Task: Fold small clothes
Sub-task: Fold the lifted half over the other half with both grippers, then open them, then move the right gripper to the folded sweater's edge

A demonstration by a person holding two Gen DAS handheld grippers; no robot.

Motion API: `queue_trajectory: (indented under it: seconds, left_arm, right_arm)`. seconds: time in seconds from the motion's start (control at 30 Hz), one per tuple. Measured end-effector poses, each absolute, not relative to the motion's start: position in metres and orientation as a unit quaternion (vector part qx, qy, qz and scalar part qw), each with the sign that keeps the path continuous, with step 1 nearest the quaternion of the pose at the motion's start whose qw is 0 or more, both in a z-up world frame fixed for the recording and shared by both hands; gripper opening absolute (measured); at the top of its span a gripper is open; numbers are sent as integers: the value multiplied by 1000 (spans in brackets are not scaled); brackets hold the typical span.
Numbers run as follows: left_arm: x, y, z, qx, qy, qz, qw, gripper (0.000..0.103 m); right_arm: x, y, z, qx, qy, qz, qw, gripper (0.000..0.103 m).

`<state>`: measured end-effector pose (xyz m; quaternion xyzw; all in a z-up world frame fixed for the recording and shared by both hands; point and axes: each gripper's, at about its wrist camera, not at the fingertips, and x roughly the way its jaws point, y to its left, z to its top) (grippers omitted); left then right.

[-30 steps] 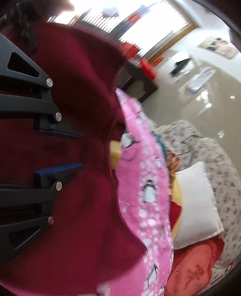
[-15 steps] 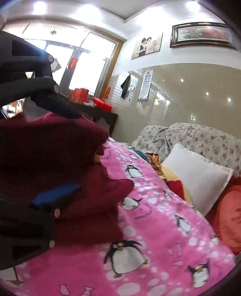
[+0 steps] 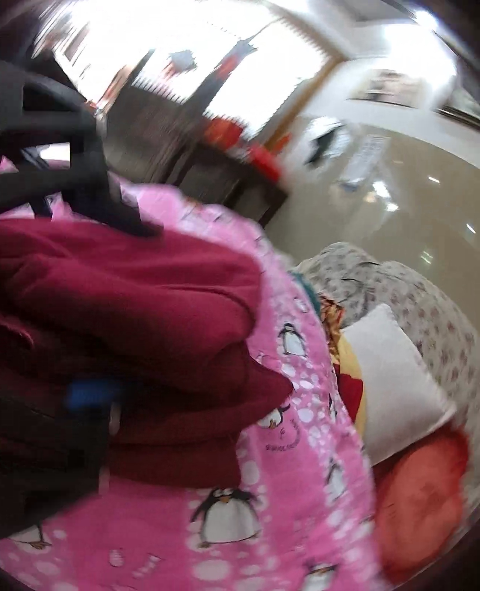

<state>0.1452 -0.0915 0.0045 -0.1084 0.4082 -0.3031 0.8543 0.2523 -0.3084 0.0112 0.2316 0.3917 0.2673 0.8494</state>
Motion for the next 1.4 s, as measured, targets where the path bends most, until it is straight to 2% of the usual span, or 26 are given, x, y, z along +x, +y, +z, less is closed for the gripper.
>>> queue_trajectory:
  seconds: [0.1,0.23,0.33,0.43,0.63,0.77,0.8,0.83,0.87,0.93,1.1,1.4]
  left_arm:
    - [138,-100,2,-90,399,-297,863,84]
    - [139,-117,-2,-93,401,-315,855,84]
    - [145,-124,-9,-91,416,-303,852,84]
    - [133,-115,-2,-74,414,-303,855,84]
    - [102,-91,4,15,374,-231,898,84]
    - [112,-84,-10,13,381,-186,906,84]
    - [116,-83,-15,7,382,-175,907,84]
    - [119,-82,-18,1,387,-172,906,84]
    - [123,-82,-23,-9,396,-175,901,84]
    - [135,-85,-28,-18,413,-183,892,84]
    - [142,-82,-43,-41,434,-184,881,84]
    - [126,-56,-10,-82,386,-167,904,84]
  right_arm:
    - [241,-291,29,119,366,238,892,16]
    - [240,-302,39,93,334,198,917,16]
    - [266,-308,6,117,384,186,897,21]
    - [245,-332,8,172,367,194,893,33]
    - [165,-341,29,177,356,254,882,34]
    - [138,-322,15,196,387,311,846,34]
    - [136,-316,10,193,391,317,842,32]
    - [135,-308,4,166,394,309,850,15]
    - [133,-302,1,133,393,288,863,6]
    - [128,-302,-6,112,386,263,877,6]
    - [133,-324,-46,166,407,239,866,6]
    - [93,-302,43,78,311,198,926,8]
